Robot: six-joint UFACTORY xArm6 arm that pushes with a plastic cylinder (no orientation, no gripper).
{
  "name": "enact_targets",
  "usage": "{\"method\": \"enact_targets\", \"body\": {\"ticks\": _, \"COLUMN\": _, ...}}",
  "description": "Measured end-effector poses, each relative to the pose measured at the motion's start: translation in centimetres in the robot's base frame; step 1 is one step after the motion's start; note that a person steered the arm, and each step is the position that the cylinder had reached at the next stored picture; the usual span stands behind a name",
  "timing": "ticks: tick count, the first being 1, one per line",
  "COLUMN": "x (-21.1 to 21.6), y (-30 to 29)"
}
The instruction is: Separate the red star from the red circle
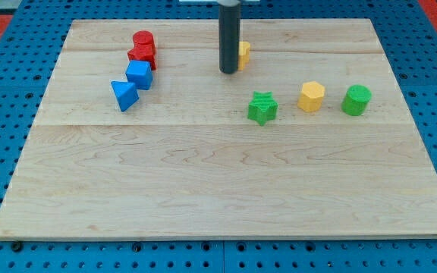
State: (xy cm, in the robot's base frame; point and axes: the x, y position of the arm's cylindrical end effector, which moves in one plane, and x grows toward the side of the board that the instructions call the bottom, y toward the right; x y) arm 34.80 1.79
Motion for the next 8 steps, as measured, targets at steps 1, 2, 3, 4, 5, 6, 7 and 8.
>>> {"method": "enact_targets", "body": {"ticks": 1, "x": -1.9, "y": 2.0}}
{"method": "enact_targets", "body": {"ticks": 2, "x": -8.3, "y": -0.1}}
{"method": "enact_targets", "body": {"ticks": 3, "x": -10.3, "y": -0.5}}
{"method": "enact_targets", "body": {"ticks": 4, "x": -5.9, "y": -7.1}}
{"method": "enact_targets", "body": {"ticks": 5, "x": -2.1, "y": -12.0}}
{"method": "enact_targets", "body": {"ticks": 6, "x": -1.4, "y": -18.9}}
{"method": "enact_targets", "body": {"ticks": 7, "x": -4.1, "y": -19.6}}
{"method": "enact_targets", "body": {"ticks": 8, "x": -6.7, "y": -14.5}}
